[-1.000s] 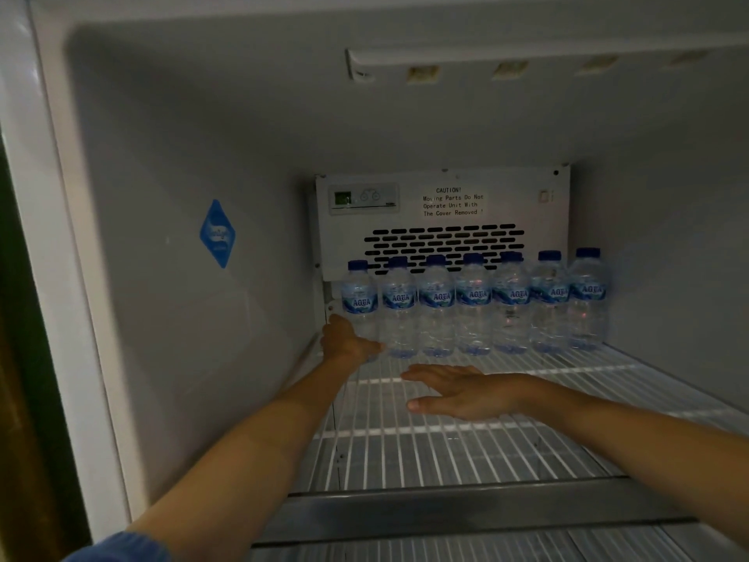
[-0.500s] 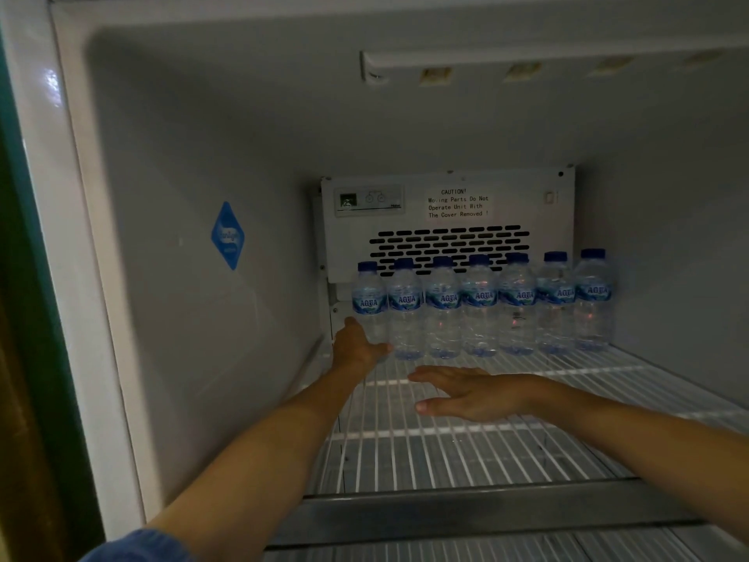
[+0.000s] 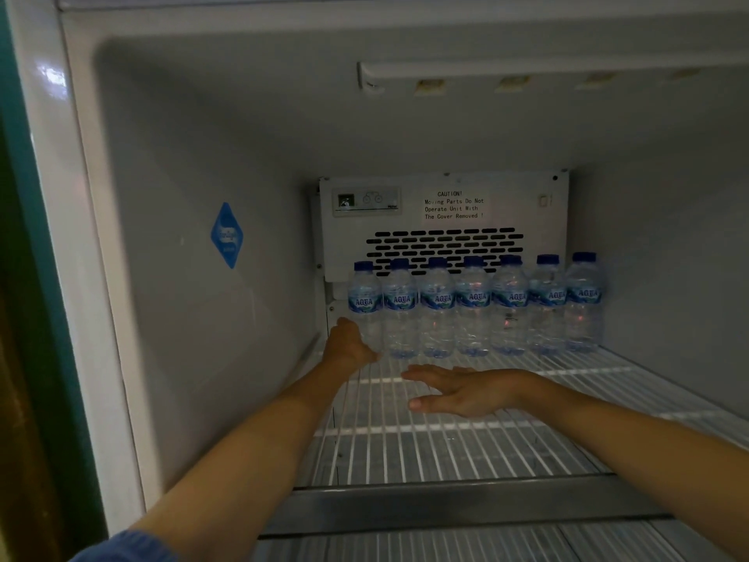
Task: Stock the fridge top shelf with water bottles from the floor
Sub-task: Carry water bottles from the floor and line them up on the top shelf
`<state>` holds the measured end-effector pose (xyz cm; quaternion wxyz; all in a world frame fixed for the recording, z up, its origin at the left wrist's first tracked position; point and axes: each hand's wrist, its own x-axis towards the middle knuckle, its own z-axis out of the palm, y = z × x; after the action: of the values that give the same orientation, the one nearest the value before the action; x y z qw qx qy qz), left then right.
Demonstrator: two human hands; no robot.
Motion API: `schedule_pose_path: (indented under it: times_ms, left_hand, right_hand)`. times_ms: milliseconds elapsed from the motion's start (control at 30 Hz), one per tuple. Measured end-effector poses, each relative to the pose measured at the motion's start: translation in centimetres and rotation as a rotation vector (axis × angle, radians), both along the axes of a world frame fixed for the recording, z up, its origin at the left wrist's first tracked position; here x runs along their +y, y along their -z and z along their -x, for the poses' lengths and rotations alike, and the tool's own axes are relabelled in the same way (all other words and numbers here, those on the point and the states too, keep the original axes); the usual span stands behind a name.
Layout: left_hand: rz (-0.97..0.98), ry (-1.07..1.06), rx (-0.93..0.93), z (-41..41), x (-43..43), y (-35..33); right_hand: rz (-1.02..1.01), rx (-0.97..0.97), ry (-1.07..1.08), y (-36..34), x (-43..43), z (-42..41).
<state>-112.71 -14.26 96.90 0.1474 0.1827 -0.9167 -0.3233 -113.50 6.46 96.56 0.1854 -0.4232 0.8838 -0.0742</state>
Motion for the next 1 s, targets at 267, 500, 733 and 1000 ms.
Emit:
schedule_pose_path:
  times_ms: [267,500,733,1000]
  left_hand:
    - [0.392,0.139,-0.46,-7.2,3.0,-3.0]
    - [0.435,0.158,-0.122,-18.4,7.7,-4.3]
    - [0.353,-0.03,0.262,-31.3,11.6,-0.9]
    - [0.237,-0.202,-0.035,-46.9,11.2,9.9]
  right_hand:
    - [-0.1,0.04,0.033,-1.4,0.2,-2.1]
    - [0.03,0.167,0.057,-3.1,1.6,-9.8]
    - [0.902,0.052,0.085,-1.5,3.8,-19.8]
    - [0.907,-0.352,-0.014,8.3,2.0,-31.7]
